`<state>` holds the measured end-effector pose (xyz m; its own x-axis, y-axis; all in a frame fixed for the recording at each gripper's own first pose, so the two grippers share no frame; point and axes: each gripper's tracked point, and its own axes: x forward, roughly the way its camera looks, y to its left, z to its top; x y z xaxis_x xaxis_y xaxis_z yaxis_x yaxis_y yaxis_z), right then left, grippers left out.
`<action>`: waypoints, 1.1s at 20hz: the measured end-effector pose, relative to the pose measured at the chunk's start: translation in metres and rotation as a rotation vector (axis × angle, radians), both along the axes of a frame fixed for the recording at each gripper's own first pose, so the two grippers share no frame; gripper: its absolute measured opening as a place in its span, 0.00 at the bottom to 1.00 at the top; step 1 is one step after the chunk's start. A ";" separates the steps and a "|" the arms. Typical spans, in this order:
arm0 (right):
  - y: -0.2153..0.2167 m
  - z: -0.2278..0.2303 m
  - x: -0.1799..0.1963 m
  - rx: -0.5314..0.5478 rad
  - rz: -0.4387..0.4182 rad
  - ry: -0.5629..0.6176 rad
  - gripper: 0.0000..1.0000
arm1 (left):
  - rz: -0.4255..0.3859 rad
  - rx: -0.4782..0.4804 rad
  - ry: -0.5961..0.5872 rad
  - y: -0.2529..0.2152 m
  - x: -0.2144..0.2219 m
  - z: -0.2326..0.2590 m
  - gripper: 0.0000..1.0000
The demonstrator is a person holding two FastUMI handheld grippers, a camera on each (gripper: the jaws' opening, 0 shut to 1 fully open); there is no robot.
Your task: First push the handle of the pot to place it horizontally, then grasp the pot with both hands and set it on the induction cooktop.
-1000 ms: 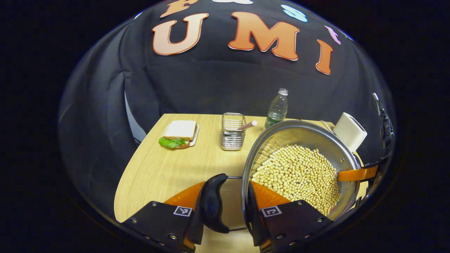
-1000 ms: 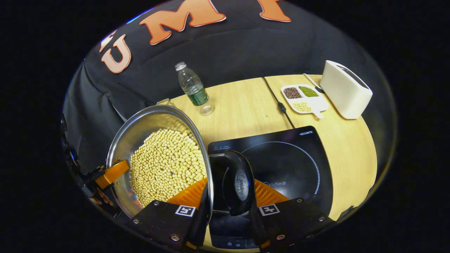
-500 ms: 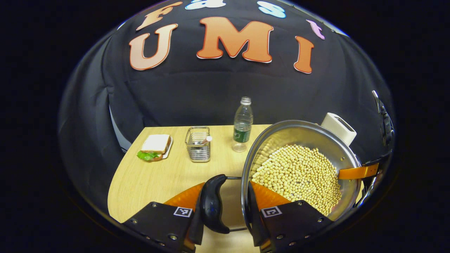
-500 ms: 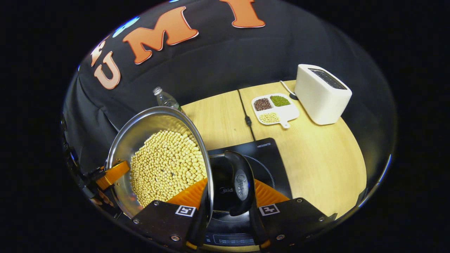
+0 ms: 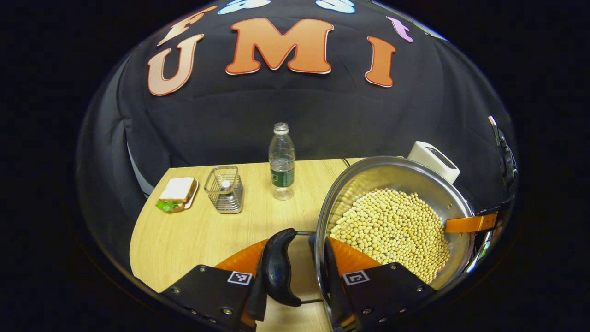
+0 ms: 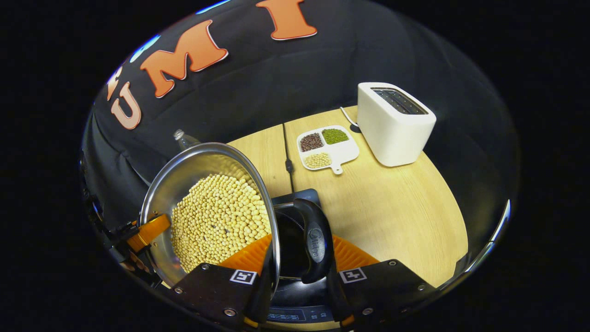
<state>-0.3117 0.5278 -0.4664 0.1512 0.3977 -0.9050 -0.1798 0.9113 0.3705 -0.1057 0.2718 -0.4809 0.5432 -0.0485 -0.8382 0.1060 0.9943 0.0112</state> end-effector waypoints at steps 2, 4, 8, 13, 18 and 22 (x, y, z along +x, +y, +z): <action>0.001 -0.001 -0.001 -0.010 -0.005 0.014 0.46 | -0.005 -0.002 0.022 0.000 0.002 -0.002 0.55; 0.002 0.001 -0.003 -0.020 -0.006 0.027 0.51 | -0.007 -0.003 0.040 0.005 0.006 0.005 0.56; 0.000 0.003 -0.004 -0.035 -0.002 0.052 0.51 | -0.005 -0.002 0.072 0.002 0.004 0.002 0.56; -0.004 0.008 0.000 -0.055 0.007 0.088 0.51 | 0.019 -0.007 0.130 0.005 0.002 0.011 0.56; -0.004 0.008 0.002 -0.070 0.023 0.112 0.51 | 0.034 -0.013 0.174 0.010 0.002 0.020 0.57; -0.004 0.010 0.004 -0.088 0.032 0.112 0.51 | 0.052 -0.019 0.190 0.006 -0.005 0.007 0.59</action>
<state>-0.3079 0.5235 -0.4559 0.0355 0.3187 -0.9472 -0.1716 0.9356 0.3084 -0.1104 0.2775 -0.4742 0.3774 -0.0412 -0.9252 0.0528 0.9983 -0.0230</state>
